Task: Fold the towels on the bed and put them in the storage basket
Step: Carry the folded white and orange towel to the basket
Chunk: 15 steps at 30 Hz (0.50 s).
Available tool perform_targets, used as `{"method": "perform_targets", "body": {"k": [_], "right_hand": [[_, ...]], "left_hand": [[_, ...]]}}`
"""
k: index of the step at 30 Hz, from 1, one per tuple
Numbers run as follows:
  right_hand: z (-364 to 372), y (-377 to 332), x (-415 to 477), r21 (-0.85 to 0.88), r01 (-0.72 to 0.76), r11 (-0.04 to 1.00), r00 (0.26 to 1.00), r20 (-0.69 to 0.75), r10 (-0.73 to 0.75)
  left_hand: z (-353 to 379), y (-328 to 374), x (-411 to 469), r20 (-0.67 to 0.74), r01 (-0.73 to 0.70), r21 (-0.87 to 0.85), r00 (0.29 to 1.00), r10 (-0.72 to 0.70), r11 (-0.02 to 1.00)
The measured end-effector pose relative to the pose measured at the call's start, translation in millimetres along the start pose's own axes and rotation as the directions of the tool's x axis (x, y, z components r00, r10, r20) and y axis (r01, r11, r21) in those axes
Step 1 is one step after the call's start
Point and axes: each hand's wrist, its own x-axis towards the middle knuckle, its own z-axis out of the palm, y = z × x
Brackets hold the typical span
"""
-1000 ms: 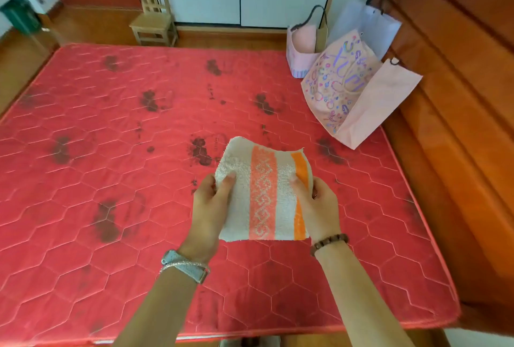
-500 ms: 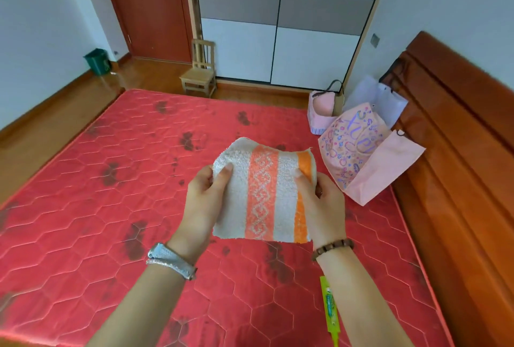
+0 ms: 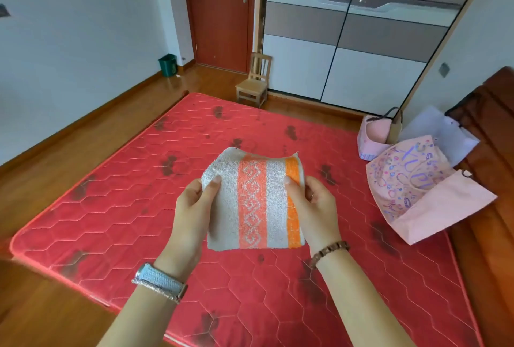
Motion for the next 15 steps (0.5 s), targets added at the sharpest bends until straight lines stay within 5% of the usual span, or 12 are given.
{"method": "perform_targets", "body": {"k": [15], "right_hand": [[209, -49, -51, 0.093, -0.046, 0.995, 0.968, 0.248, 0.021]], "left_hand": [[-222, 66, -5, -0.151, -0.051, 0.011, 0.987, 0.052, 0.999]]}}
